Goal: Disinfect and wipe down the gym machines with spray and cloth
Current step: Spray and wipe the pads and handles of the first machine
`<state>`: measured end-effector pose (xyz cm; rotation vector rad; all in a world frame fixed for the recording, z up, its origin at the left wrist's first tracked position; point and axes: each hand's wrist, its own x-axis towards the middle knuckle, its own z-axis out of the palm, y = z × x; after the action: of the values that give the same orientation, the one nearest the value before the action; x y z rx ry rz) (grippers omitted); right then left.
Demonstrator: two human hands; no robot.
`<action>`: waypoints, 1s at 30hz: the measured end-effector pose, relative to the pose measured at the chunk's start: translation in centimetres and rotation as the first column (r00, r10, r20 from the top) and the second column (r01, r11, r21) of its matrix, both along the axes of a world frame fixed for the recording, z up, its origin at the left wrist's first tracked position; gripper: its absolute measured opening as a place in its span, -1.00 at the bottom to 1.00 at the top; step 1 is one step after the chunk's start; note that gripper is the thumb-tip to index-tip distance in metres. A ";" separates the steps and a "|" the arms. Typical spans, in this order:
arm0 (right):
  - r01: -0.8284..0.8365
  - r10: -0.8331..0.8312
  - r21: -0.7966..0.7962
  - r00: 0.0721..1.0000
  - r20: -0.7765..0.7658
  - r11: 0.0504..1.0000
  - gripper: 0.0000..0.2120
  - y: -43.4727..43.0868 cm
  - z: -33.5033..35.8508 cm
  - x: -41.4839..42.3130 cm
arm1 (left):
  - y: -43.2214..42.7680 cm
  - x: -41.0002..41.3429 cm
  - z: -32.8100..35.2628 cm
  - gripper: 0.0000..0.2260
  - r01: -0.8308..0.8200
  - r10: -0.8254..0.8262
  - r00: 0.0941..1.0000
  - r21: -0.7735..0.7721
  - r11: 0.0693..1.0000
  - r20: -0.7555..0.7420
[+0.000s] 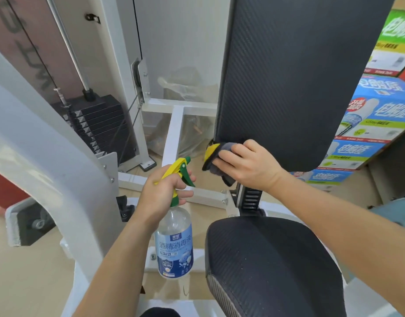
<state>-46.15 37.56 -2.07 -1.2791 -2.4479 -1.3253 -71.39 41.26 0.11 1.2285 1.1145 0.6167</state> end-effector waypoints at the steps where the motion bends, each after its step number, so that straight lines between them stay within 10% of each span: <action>1: -0.006 0.007 -0.033 1.000 0.029 0.999 -0.78 -0.7 -0.1 0.9 | -0.1 -0.1 -0.1 -0.67 -0.003 0.003 1.000 -0.001 1.000 -0.002; 8: 0.158 -0.111 -0.198 0.967 0.228 0.968 -0.88 -8.2 0.2 8.2 | -0.9 -0.6 -0.6 -0.67 0.019 -0.019 1.000 -0.013 1.000 0.010; 17: 0.174 -0.174 0.009 0.984 0.049 0.985 -0.83 4.3 8.7 -4.5 | -0.2 -1.1 0.1 -0.67 0.017 -0.016 0.999 -0.019 1.000 0.048; 21: 0.472 -0.449 -0.153 0.878 0.165 0.868 -0.70 5.6 8.4 -5.0 | 0.2 -1.8 0.0 -0.67 0.006 -0.005 0.998 -0.013 1.000 0.061; 30: 0.519 -0.272 -0.275 0.746 0.608 0.809 -0.84 1.7 -0.5 -4.0 | 0.1 -2.7 -0.4 -0.69 0.034 -0.034 0.999 0.006 0.999 0.026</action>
<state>-50.12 39.24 -2.56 -1.8547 -3.1225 -1.4521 -74.14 41.37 -0.34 1.2389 1.0682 0.6089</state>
